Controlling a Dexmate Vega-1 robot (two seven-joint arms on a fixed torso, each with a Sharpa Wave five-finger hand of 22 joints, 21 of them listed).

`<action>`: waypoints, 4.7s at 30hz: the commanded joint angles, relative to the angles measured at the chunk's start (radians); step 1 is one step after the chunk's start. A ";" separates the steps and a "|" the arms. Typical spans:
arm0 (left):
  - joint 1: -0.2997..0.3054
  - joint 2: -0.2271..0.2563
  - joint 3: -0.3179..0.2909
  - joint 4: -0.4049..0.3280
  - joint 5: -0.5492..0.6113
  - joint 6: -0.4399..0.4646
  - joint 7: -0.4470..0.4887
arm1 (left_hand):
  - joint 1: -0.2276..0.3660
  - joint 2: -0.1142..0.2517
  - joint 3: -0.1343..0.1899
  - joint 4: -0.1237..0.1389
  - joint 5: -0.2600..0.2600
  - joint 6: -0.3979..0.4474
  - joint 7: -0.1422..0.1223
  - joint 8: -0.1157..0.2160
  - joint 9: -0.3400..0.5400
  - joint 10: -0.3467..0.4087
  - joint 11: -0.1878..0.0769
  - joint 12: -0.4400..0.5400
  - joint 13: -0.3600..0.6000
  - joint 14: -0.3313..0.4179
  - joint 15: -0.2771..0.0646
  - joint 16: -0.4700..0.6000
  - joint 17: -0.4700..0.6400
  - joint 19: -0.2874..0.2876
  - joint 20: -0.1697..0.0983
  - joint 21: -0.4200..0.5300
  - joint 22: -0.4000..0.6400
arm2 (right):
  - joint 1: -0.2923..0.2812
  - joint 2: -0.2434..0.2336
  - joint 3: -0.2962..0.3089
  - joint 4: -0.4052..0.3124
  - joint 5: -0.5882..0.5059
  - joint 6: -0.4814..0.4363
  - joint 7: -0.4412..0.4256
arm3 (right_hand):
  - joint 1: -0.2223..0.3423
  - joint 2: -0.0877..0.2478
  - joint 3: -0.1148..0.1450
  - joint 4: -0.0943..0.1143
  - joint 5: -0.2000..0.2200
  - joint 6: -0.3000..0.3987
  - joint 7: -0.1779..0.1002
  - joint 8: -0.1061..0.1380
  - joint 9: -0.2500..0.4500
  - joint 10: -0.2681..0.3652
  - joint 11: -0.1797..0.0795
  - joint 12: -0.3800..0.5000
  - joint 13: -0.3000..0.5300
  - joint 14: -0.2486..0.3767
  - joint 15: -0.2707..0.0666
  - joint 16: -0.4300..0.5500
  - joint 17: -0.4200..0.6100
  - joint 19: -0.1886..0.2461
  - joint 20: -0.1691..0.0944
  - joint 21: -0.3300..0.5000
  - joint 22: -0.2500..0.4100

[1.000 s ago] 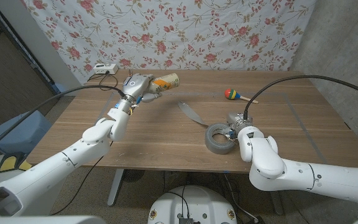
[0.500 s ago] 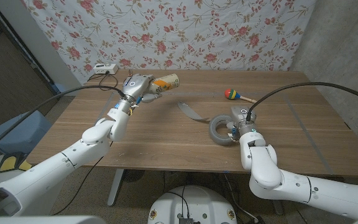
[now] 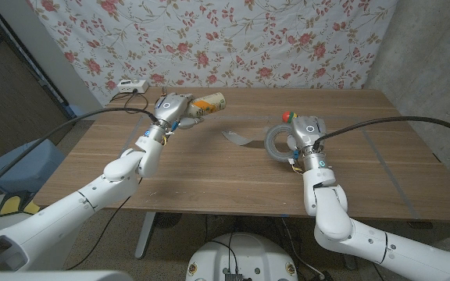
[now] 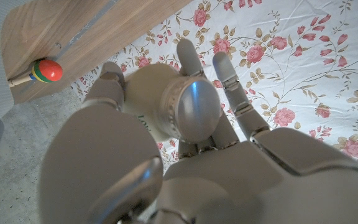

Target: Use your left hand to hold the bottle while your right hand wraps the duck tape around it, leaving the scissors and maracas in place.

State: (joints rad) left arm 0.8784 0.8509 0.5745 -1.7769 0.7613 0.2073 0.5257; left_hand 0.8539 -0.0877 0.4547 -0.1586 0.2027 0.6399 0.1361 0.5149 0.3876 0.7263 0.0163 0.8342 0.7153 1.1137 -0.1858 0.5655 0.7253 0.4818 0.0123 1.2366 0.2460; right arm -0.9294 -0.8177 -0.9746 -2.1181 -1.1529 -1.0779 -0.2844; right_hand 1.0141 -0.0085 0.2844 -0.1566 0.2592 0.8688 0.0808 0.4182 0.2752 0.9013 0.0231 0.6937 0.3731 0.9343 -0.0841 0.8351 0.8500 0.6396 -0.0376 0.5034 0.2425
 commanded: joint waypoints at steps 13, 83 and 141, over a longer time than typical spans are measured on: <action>0.002 -0.006 0.000 0.018 -0.013 -0.012 0.023 | 0.234 0.263 0.100 0.090 0.004 0.156 -0.110 0.009 0.001 0.141 -0.138 -0.008 0.006 0.022 -0.030 -0.006 0.011 -0.008 -0.002 0.021 -0.012 | -0.135 0.119 0.241 0.095 -0.087 0.201 -0.303 | 0.168 0.152 0.004 0.009 0.003 0.139 -0.108 0.003 -0.003 0.079 -0.067 0.118 0.169 0.052 -0.136 -0.011 0.026 0.000 -0.011 0.026 0.004; -0.165 -0.160 0.157 0.122 0.011 -0.091 -0.062 | 0.232 0.260 0.112 0.070 0.001 0.176 -0.101 0.017 0.008 0.158 -0.131 -0.019 0.025 0.044 -0.030 -0.029 0.040 -0.023 -0.002 0.084 -0.052 | 0.069 0.190 0.323 0.188 -0.368 0.384 -0.255 | 0.175 0.114 0.017 0.006 0.030 0.187 -0.096 0.006 -0.025 0.132 -0.065 0.126 0.165 0.129 -0.134 -0.085 0.095 -0.010 0.004 0.110 -0.010; -0.179 -0.075 0.146 -0.056 0.042 -0.030 -0.457 | 0.222 0.253 0.119 0.063 0.010 0.195 -0.102 0.012 0.008 0.163 -0.128 -0.036 0.035 0.032 -0.031 -0.046 0.069 -0.051 -0.001 0.098 -0.062 | 0.448 0.238 0.148 0.312 -0.584 0.708 0.323 | 0.167 0.098 0.032 0.009 0.047 0.200 -0.113 -0.002 -0.037 0.140 -0.078 0.108 0.161 0.145 -0.137 -0.141 0.144 -0.037 -0.010 0.160 -0.025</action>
State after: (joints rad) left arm 0.6892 0.7677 0.7347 -1.8110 0.8009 0.1912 0.0779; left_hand 0.8538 -0.0876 0.4727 -0.1767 0.2078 0.6397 0.1362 0.5260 0.3940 0.7495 0.0284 0.7996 0.7484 1.1318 -0.1887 0.5190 0.7901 0.4335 0.0105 1.3320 0.1812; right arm -0.5490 -0.6042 -0.7889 -1.8618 -1.7230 -0.4273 -0.0053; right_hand 1.0491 -0.0444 0.2891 -0.1557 0.3008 0.9526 0.0749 0.4167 0.2340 0.9153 0.0336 0.8006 0.3730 1.0293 -0.1182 0.6950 0.9892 0.6097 -0.0484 0.6585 0.2181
